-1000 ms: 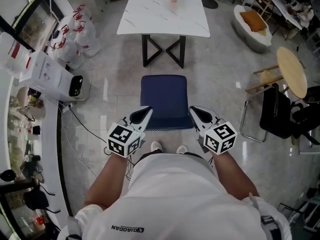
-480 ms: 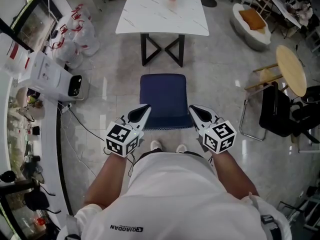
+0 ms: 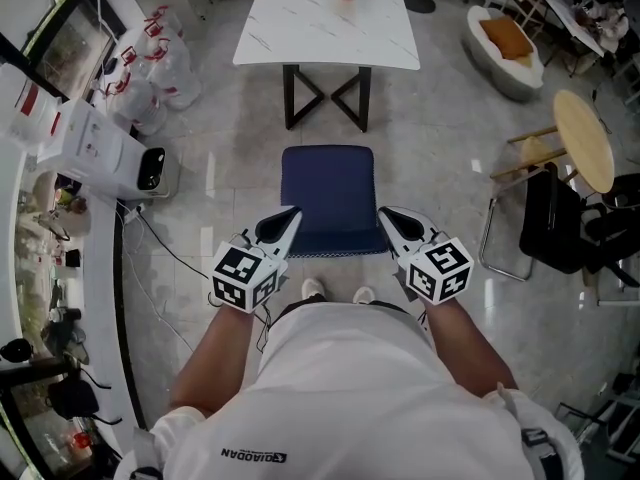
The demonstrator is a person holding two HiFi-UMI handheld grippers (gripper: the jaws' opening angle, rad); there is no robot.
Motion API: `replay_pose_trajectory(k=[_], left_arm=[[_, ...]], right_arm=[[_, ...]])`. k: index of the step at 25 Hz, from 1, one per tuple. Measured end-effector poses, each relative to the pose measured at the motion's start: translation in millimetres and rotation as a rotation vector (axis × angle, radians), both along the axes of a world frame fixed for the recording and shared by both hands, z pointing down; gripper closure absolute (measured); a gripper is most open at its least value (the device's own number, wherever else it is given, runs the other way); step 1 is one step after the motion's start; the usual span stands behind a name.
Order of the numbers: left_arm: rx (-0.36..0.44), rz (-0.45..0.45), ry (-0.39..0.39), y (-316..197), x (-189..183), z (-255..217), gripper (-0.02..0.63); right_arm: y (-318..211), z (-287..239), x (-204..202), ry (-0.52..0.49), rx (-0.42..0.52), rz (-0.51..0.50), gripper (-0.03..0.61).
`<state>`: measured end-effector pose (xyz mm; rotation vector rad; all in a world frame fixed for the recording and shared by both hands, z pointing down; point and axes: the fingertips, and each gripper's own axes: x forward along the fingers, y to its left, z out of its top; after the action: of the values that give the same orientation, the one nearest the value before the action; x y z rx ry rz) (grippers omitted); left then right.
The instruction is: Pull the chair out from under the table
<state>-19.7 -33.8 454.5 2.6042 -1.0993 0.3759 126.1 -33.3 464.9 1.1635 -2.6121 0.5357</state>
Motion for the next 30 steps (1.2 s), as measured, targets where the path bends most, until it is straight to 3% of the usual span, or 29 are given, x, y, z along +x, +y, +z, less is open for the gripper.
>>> replay_pose_trajectory(k=[30], left_arm=[[0.010, -0.010, 0.000, -4.5, 1.7, -2.5, 0.609]], right_arm=[[-5.3, -0.2, 1.6, 0.003, 0.004, -0.008, 0.574]])
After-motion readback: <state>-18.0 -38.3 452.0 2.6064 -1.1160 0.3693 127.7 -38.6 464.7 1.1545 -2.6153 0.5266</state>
